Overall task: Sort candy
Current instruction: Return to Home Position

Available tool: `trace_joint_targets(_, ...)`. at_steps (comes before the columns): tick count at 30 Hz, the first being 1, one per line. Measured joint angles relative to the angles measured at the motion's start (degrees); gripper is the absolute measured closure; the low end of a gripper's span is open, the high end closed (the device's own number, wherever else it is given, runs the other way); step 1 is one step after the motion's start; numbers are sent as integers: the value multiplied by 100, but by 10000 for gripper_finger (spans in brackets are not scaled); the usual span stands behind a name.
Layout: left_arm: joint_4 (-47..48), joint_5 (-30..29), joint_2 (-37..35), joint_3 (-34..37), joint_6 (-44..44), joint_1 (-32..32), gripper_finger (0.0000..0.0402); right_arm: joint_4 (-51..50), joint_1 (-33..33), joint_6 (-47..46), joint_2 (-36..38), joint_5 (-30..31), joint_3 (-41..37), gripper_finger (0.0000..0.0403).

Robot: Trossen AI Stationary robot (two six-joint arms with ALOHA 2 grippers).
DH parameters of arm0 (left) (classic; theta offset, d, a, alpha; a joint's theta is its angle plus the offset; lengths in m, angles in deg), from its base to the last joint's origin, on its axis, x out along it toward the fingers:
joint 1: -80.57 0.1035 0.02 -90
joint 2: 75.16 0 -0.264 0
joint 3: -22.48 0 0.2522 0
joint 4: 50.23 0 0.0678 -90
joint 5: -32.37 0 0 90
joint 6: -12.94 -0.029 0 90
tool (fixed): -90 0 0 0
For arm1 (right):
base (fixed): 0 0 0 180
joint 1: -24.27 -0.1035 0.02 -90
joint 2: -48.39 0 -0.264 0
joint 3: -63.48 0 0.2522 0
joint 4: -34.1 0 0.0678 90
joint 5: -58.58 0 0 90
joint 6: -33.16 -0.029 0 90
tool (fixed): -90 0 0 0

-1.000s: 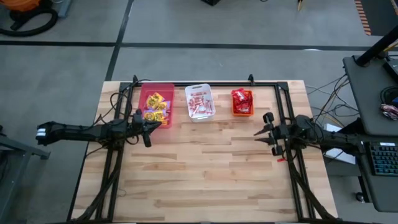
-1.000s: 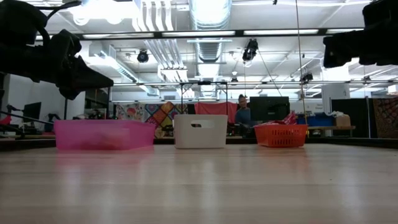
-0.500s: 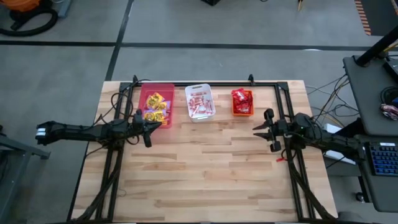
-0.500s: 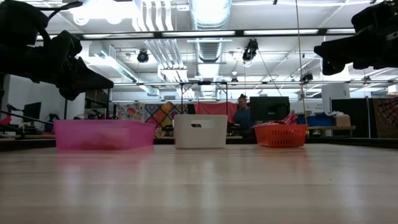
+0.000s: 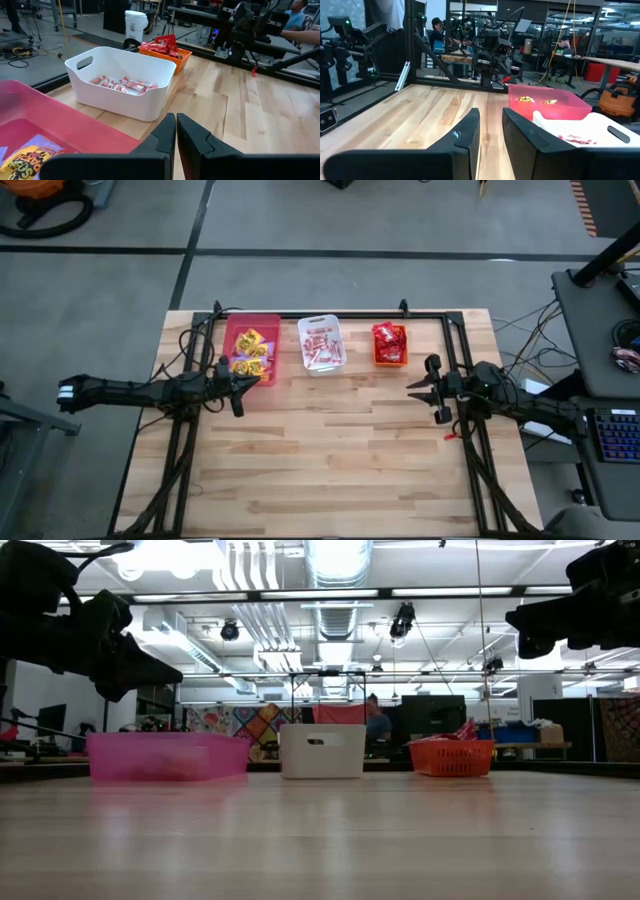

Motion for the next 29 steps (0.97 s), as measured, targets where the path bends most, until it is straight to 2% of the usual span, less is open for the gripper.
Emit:
trace_joint_targets(16,0,0,0,0,0,0,402,10,0,1,1,2,19,314)
trace_joint_targets(29,0,0,0,2,1,0,402,13,0,1,1,4,24,328)
